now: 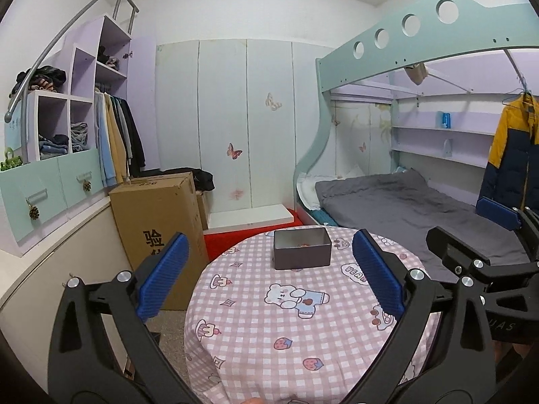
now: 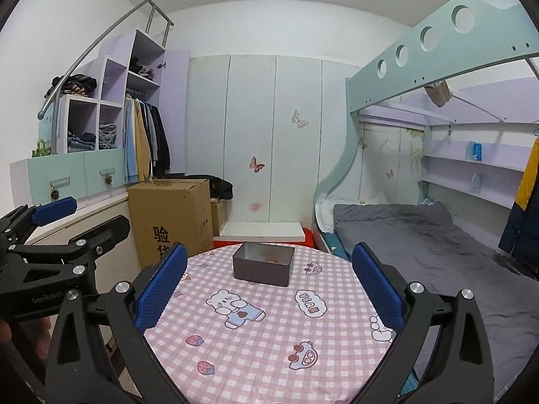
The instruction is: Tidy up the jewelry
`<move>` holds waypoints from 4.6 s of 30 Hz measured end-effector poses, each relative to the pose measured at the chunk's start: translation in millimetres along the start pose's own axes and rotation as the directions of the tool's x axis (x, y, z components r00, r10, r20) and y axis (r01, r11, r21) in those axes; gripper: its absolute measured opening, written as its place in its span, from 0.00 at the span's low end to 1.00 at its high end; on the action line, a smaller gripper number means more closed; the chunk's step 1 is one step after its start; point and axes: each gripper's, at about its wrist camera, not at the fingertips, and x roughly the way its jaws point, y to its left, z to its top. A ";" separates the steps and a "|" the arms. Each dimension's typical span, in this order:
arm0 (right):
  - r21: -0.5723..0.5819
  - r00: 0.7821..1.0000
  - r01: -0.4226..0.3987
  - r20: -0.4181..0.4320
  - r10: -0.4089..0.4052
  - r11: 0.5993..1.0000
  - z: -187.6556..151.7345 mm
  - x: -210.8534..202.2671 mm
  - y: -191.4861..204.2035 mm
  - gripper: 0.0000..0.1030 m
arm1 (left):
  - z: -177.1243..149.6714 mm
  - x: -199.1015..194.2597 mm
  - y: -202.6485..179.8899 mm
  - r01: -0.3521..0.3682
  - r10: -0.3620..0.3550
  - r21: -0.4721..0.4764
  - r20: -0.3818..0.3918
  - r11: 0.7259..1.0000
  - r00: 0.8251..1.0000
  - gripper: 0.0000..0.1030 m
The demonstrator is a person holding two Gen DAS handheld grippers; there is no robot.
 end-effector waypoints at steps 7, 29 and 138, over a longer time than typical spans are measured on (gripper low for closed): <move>-0.010 1.000 0.021 0.010 -0.021 1.000 0.5 -7.5 -0.8 0.92 | -0.8 -7.5 -4.3 -0.015 0.015 0.005 0.021 1.000 1.000 0.93; -0.011 0.999 0.036 0.007 -0.036 0.999 1.0 -6.7 -4.9 0.92 | -0.2 -5.4 -6.5 -0.020 0.019 0.010 0.043 1.000 0.999 0.93; -0.006 0.975 0.114 -0.191 -0.113 0.993 -41.2 99.9 -35.0 0.92 | -36.5 113.5 -11.3 -0.013 0.016 0.018 -0.147 1.000 0.989 0.93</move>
